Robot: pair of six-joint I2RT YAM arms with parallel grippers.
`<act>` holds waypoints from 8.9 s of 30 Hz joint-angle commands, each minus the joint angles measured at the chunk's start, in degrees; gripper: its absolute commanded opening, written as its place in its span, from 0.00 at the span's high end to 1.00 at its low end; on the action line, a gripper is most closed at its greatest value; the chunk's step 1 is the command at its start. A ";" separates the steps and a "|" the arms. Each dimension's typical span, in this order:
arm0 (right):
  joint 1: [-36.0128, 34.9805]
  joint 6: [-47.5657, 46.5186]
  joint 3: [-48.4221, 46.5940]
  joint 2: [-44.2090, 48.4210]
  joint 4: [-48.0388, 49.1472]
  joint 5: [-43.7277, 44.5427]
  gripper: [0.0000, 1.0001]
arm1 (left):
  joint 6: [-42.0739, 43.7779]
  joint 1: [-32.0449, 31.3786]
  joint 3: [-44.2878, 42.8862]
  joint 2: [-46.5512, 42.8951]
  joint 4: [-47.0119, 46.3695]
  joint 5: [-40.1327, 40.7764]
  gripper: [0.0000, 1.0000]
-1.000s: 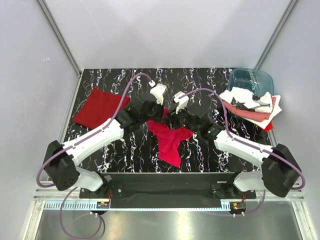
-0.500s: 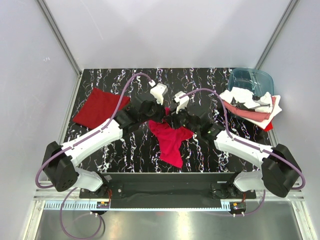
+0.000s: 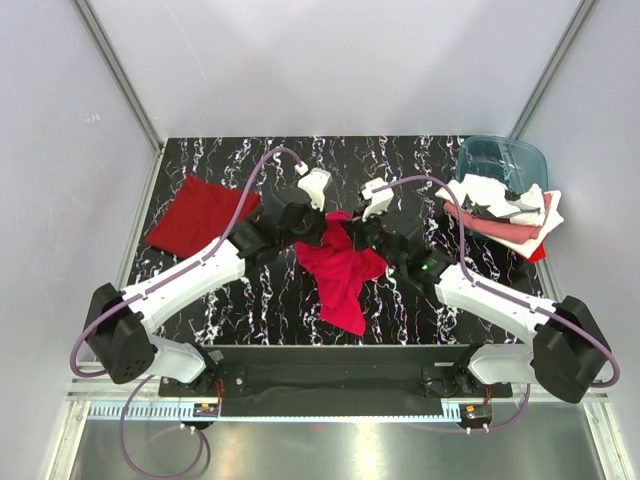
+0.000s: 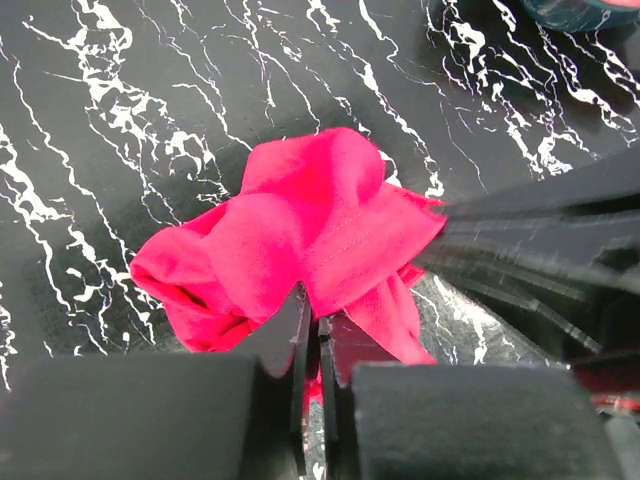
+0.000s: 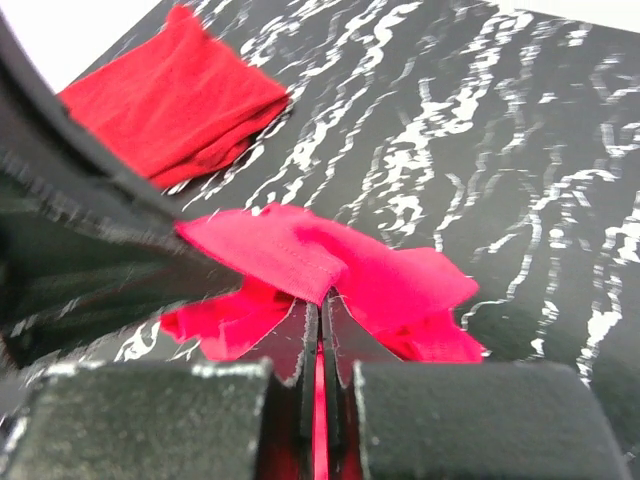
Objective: Fold and stack the t-shirts
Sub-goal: Flatten the tshirt out
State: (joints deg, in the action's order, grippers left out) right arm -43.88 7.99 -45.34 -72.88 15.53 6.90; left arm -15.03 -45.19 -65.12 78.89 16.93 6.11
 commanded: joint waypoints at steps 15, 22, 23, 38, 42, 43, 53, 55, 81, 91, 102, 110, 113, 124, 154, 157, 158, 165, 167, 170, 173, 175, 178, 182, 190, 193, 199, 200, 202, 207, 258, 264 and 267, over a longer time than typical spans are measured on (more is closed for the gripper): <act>-0.16 1.51 -39.27 3.63 -34.48 11.12 1.00 | -0.71 -0.25 5.88 -6.45 -10.76 1.81 0.07; -0.16 -1.04 -60.02 -4.89 -45.76 11.82 1.00 | 1.66 -1.74 10.98 -12.97 -18.14 -3.82 0.01; -0.16 -1.31 -63.17 -5.25 -46.89 12.00 1.00 | 2.02 -2.61 11.16 -13.32 -18.51 -3.74 0.01; -0.16 -0.26 -80.77 -9.73 -55.95 10.07 1.00 | 4.22 -5.26 11.51 -12.73 -20.71 -0.14 0.01; -0.16 0.27 -82.88 -10.17 -57.01 8.84 1.00 | 4.74 -5.26 9.49 -8.06 -21.06 1.10 0.01; -0.16 0.27 -83.85 -10.26 -57.36 8.84 1.00 | 4.92 -5.26 9.05 -7.01 -21.06 1.19 0.01; -0.16 -1.75 -79.40 -6.32 -55.61 17.96 1.00 | 2.28 -4.29 -0.17 6.89 -12.91 5.81 1.00; -0.16 -1.84 -76.40 -3.25 -53.07 23.32 1.00 | 2.63 -4.38 -0.01 5.05 -11.13 7.77 1.00; -0.16 -5.18 -57.67 6.01 -41.45 37.05 1.00 | -10.99 10.21 -2.99 0.82 3.63 3.20 0.02; -0.07 -2.80 -50.73 3.36 -43.48 36.87 1.00 | -1.86 0.30 5.97 -8.67 -9.62 0.14 0.01; 11.16 4.48 -48.97 1.95 -48.84 23.80 1.00 | 6.15 -11.24 -0.78 5.64 -9.56 3.55 0.04; 16.54 6.69 -48.17 2.92 -48.31 18.94 1.00 | 4.13 -11.24 -12.21 23.38 0.72 7.41 0.03; 17.94 7.39 -48.00 3.01 -47.79 19.03 1.00 | 3.51 -11.15 -16.68 27.62 6.18 7.35 0.05; 23.13 10.73 -39.30 5.56 -41.82 14.73 1.00 | 4.39 -11.15 -22.68 35.81 16.73 -3.82 0.13; 23.31 11.78 -28.49 11.71 -38.12 14.47 1.00 | -6.07 7.57 -9.74 19.35 18.74 -0.90 0.36; 23.31 12.66 -26.03 12.50 -38.03 11.31 1.00 | -5.54 6.18 -11.17 23.50 22.00 5.12 0.31; 23.31 12.84 -24.46 12.85 -38.03 11.04 1.00 | -4.93 5.12 -10.38 21.32 20.88 6.71 0.29; 23.31 14.42 -19.17 13.91 -35.22 8.84 0.99 | 0.08 -9.89 -0.72 4.73 11.21 17.36 0.08; 23.31 15.12 -18.38 13.73 -34.34 7.87 0.98 | 2.18 -12.28 1.65 1.46 8.49 15.79 0.04; 23.31 15.74 -15.93 13.99 -32.49 7.69 0.97 | 5.17 -15.62 5.18 -2.25 3.04 9.55 0.01; 23.22 16.01 -14.78 14.69 -31.26 8.48 0.99 | 8.77 -18.52 5.62 -1.12 2.76 4.71 0.11; 23.31 16.01 -14.60 14.96 -31.26 8.75 0.98 | 9.14 -20.55 3.78 3.17 4.33 4.87 0.17; 23.31 16.01 -14.42 15.22 -31.09 8.22 0.98 | 9.93 -24.15 -0.51 9.15 8.90 7.32 0.21; 23.31 16.18 -14.16 14.70 -30.73 7.34 0.97 | 10.46 -29.16 -6.57 18.91 14.69 12.08 0.21; 23.31 16.44 -13.90 14.08 -30.30 6.73 0.96 | 13.53 -32.51 -7.91 23.85 17.70 10.94 0.24; 23.31 16.44 -13.81 14.00 -30.21 6.38 0.96 | 13.45 -32.51 -9.05 26.47 19.37 13.74 0.24; 23.22 16.36 -13.72 13.82 -30.12 6.11 0.95 | 13.71 -32.59 -9.85 28.16 20.51 15.07 0.33; 23.31 16.36 -13.72 13.82 -30.03 6.29 0.95 | 13.53 -32.59 -9.93 28.07 20.95 15.33 0.34; 23.31 16.36 -13.63 13.82 -29.94 6.46 0.95 | 13.36 -32.59 -9.76 27.90 21.22 15.60 0.36; 23.22 16.36 -13.72 13.38 -29.94 6.20 0.95 | 13.27 -32.51 -8.36 25.71 22.97 14.72 0.44; 23.31 16.36 -13.46 12.94 -29.94 6.20 0.94 | 13.97 -30.84 -6.33 20.86 20.25 -0.05 0.28; 23.31 16.27 -13.37 12.85 -29.77 6.20 0.94 | 13.97 -30.92 -7.65 23.85 21.74 1.27 0.32; 23.31 16.36 -13.37 12.76 -29.77 6.03 0.94 | 13.45 -30.92 -8.96 26.13 22.36 3.82 0.36</act>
State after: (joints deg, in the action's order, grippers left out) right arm -20.82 23.86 -58.83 -60.51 -16.93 13.78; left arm -1.69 -75.81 -71.31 103.22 38.11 7.14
